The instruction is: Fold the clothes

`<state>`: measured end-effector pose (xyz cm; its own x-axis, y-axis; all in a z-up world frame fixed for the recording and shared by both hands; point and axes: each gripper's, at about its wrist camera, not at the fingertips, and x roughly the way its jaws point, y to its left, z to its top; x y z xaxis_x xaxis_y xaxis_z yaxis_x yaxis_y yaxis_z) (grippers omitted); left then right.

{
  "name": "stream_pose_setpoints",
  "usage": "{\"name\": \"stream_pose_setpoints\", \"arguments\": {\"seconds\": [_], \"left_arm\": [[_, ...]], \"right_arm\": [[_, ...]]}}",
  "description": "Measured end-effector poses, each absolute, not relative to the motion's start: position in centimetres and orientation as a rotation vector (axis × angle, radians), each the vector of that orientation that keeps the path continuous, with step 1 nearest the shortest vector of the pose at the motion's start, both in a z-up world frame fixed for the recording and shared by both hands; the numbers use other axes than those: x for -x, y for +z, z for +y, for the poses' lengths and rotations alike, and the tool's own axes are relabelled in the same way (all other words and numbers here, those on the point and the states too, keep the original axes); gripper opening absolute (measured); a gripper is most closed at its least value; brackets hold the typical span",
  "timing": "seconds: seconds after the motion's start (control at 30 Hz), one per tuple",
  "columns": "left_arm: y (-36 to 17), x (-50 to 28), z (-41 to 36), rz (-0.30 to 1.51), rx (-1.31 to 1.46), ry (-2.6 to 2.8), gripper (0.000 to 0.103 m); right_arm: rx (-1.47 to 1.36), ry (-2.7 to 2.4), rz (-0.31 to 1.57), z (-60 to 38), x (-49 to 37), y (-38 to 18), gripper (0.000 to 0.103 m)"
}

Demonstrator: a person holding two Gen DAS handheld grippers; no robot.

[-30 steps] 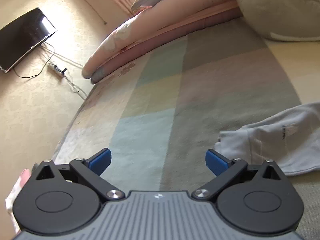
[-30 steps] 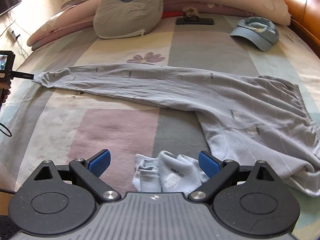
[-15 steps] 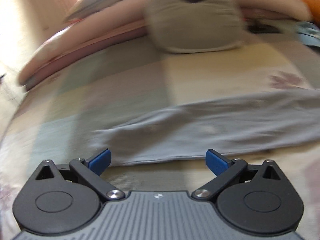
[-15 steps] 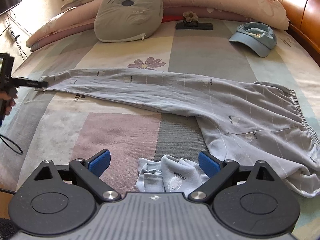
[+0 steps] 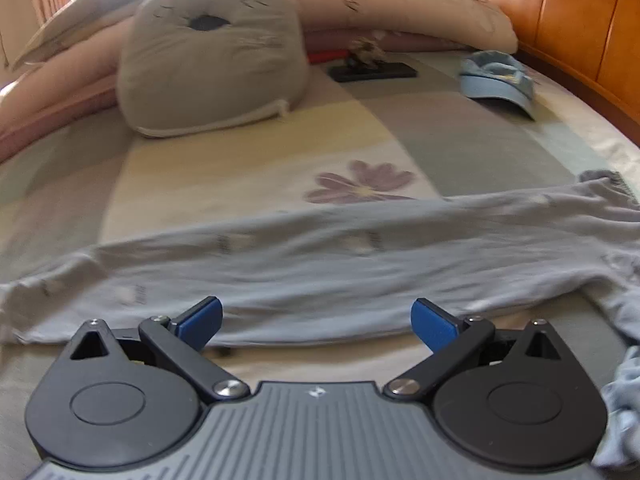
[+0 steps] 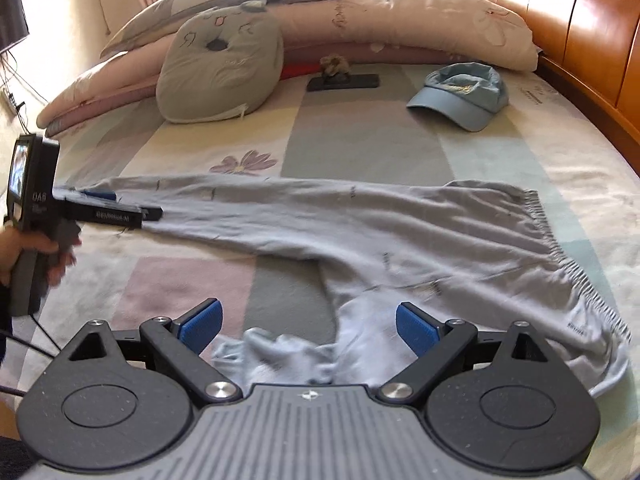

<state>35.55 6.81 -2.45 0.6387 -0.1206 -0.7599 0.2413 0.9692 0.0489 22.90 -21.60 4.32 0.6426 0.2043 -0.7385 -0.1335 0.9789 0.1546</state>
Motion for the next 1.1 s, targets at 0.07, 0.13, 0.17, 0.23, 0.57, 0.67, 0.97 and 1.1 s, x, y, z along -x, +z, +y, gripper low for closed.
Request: {"name": "stream_pose_setpoints", "arguments": {"seconds": [0.07,0.13,0.17,0.23,0.57,0.67,0.97,1.1], "left_arm": [[-2.6,-35.1,5.5,0.867,-0.151,-0.194,0.101],[-2.7,-34.6,4.3,0.882,-0.150,-0.177,0.101],[-2.7,-34.3,3.9,0.891,-0.142,-0.172,0.101],[-2.7,-33.6,3.2,0.906,-0.130,-0.161,0.101],[-2.9,-31.8,0.0,0.943,-0.144,-0.096,0.101],[-2.3,-32.6,-1.1,0.919,-0.156,-0.112,0.101],[-2.6,-39.4,-7.3,0.802,-0.258,-0.191,0.101],[-5.0,-40.2,-8.0,0.875,-0.258,-0.176,0.101]], "right_arm": [[-0.087,0.209,0.845,-23.0,-23.5,4.1,0.096],[-0.078,0.219,0.846,-24.5,-24.4,3.7,0.096],[-0.074,0.225,0.849,-25.1,-24.9,3.4,0.096],[-0.063,0.246,0.845,-26.3,-26.3,2.8,0.096],[-0.045,0.287,0.869,-29.0,-32.5,-2.7,0.099],[-0.026,0.302,0.868,-29.0,-32.2,-3.2,0.103],[0.032,0.348,0.863,-29.1,-31.4,-4.9,0.103],[0.028,0.347,0.792,-29.9,-31.9,-3.0,0.103]]}}
